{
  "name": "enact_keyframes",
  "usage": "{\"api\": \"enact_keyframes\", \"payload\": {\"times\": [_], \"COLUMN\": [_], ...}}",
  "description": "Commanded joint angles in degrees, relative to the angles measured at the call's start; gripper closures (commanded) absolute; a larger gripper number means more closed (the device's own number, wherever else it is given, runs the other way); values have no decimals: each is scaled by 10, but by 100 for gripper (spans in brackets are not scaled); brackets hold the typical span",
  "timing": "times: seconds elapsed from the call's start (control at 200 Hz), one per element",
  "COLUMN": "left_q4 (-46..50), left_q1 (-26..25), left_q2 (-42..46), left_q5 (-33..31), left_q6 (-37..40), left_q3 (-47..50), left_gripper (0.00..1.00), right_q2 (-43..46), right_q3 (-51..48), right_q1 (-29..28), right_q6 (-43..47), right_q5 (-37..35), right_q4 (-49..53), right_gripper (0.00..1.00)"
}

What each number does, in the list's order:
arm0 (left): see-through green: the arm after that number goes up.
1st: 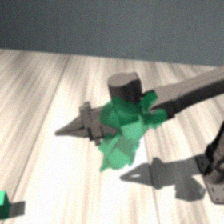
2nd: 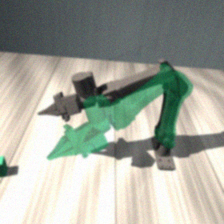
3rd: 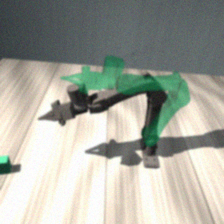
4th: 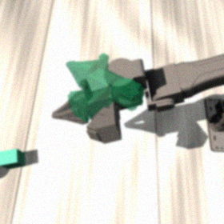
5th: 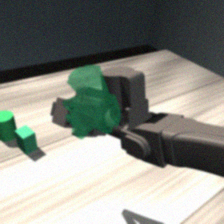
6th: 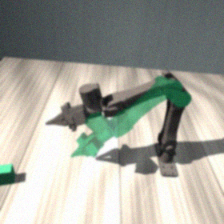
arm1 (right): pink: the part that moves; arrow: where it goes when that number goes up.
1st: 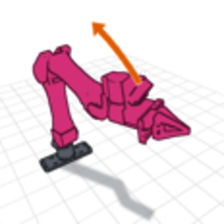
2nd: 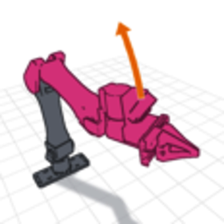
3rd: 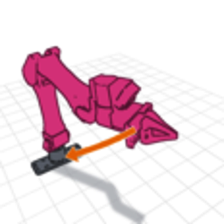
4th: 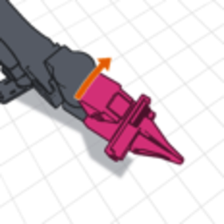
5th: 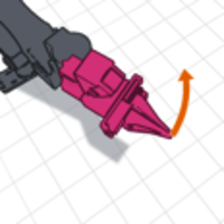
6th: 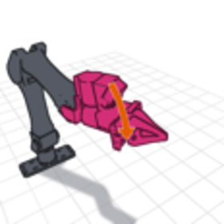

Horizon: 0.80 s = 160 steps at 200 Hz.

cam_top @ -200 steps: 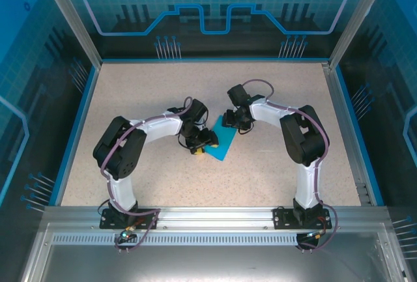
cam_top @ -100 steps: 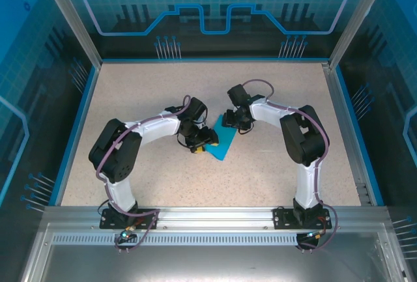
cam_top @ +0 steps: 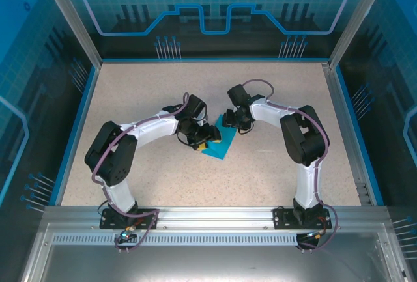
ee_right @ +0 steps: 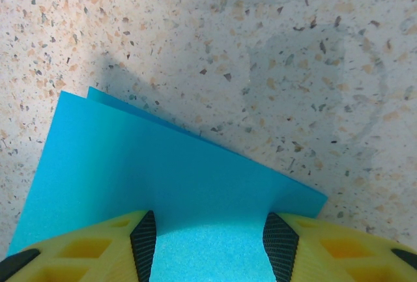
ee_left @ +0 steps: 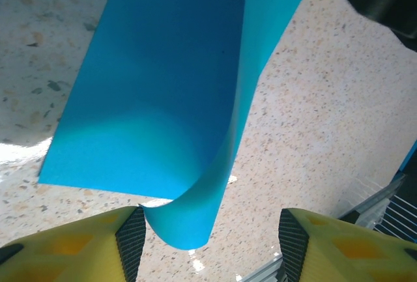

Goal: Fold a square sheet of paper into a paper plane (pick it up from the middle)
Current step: Fold the triangle a second time at the center of the table.

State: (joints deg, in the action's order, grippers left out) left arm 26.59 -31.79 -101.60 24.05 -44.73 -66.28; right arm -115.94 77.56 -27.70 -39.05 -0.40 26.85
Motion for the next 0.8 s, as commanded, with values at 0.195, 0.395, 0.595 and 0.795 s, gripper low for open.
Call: {"api": "enact_keyframes", "payload": {"times": [0.195, 0.395, 0.595, 0.795], "left_q4": [-197, -238, -228, -241], "left_q1": [-5, -5, 4, 16], "left_q2": [-41, -55, -60, -62], "left_q5": [84, 65, 36, 35], "left_q6": [-33, -22, 24, 53], "left_q3": [32, 31, 28, 34], "left_gripper": [36, 36, 36, 36], "right_q2": [-51, -51, -52, -52], "right_q3": [-26, -25, -24, -23], "right_q1": [3, 4, 4, 4], "right_q6": [-9, -9, -9, -8], "right_q5": [23, 23, 23, 22], "right_q4": [22, 22, 24, 25], "right_gripper": [48, 48, 48, 48]}}
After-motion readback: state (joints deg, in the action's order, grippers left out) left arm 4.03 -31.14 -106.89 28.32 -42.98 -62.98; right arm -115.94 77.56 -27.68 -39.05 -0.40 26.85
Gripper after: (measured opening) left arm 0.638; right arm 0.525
